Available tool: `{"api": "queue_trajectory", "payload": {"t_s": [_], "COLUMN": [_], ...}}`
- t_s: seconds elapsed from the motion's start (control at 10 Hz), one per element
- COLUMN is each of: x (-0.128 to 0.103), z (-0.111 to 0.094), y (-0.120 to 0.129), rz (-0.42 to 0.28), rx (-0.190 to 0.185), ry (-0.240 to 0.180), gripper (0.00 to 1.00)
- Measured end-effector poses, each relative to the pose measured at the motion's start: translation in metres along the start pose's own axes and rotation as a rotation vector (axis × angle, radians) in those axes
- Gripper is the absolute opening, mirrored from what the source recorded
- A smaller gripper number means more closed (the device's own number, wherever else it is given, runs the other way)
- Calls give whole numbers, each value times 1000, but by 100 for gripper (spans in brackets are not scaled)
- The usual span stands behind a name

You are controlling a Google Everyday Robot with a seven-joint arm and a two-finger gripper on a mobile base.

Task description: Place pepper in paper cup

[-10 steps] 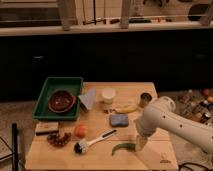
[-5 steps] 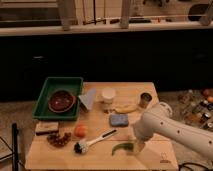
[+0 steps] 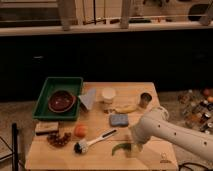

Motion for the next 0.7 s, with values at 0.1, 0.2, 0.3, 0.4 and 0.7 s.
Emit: {"api": "queue_trajectory", "payload": {"t_s": [0.1,0.2,0.3,0.4,0.7], "x": [-1,-2,-3,-3,-3], "z": [4,7,11,13,21], "y": [1,1,2,2,4], "rz": [0,-1,-3,-5,-9], "rx": [-7,-12,-17,-18,-15], "ry": [-4,-6,-11,-14,-19], "gripper": [80,80,80,80,79]}}
